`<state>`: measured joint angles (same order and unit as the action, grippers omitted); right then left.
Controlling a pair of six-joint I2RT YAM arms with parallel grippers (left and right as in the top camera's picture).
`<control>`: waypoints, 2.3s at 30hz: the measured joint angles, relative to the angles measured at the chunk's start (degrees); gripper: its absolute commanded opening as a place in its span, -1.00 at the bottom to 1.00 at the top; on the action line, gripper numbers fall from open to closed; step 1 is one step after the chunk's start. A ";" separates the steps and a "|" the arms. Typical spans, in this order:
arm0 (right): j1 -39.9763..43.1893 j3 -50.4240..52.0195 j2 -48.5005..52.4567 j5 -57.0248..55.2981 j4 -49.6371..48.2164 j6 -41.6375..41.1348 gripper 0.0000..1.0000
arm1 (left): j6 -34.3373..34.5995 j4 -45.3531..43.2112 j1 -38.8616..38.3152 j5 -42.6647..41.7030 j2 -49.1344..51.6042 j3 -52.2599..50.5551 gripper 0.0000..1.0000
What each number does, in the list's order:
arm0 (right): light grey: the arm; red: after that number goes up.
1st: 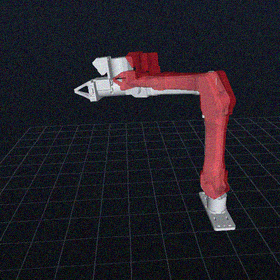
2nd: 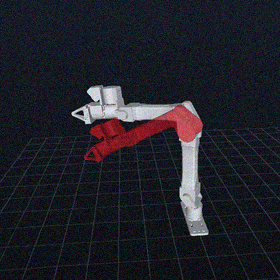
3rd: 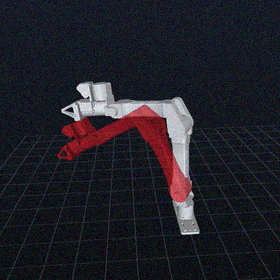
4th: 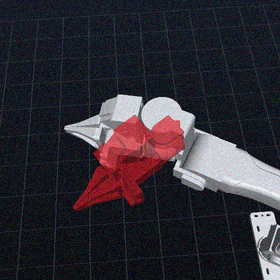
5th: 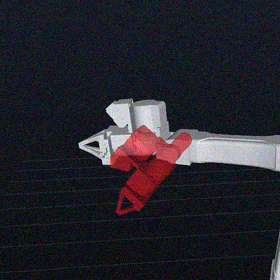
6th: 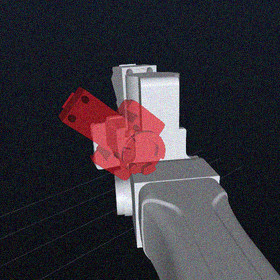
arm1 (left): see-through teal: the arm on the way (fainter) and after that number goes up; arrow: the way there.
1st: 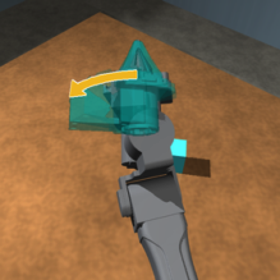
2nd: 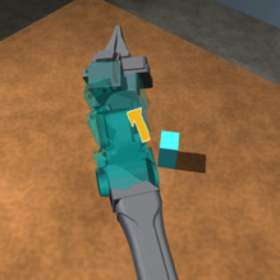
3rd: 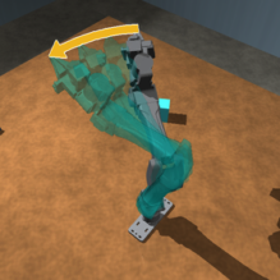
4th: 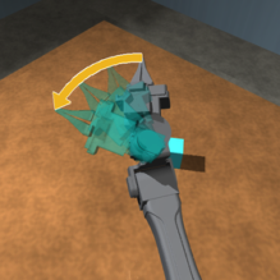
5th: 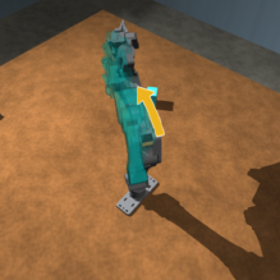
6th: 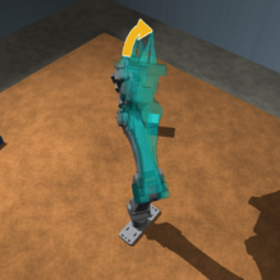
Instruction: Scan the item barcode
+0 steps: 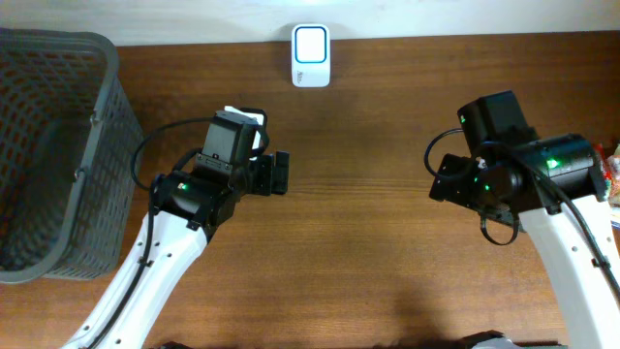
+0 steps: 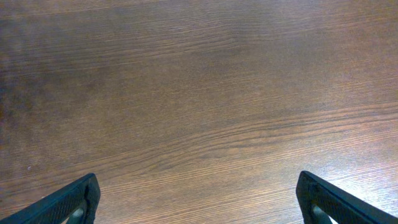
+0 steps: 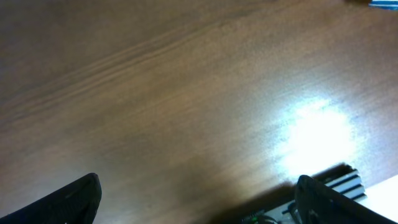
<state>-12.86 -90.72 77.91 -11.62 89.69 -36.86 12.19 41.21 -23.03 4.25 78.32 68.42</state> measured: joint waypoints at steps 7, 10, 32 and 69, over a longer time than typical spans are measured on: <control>-5.55 3.65 -5.81 -3.52 -7.45 0.07 0.97 | 0.02 0.02 0.00 0.00 0.00 0.00 0.98; -6.64 11.17 -12.13 -5.09 -11.63 0.11 0.97 | 0.00 -0.02 0.00 0.00 0.00 0.00 0.98; -1.25 65.85 -71.04 5.11 -67.19 30.95 0.97 | 0.02 0.04 -0.04 0.00 0.00 0.00 0.98; 6.19 89.99 -77.26 11.30 -86.44 40.24 0.97 | 0.00 -0.04 -0.04 0.00 0.00 0.00 0.98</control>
<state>-6.68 -0.73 0.64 -0.32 3.25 3.38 12.19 41.17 -23.07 4.25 78.32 68.42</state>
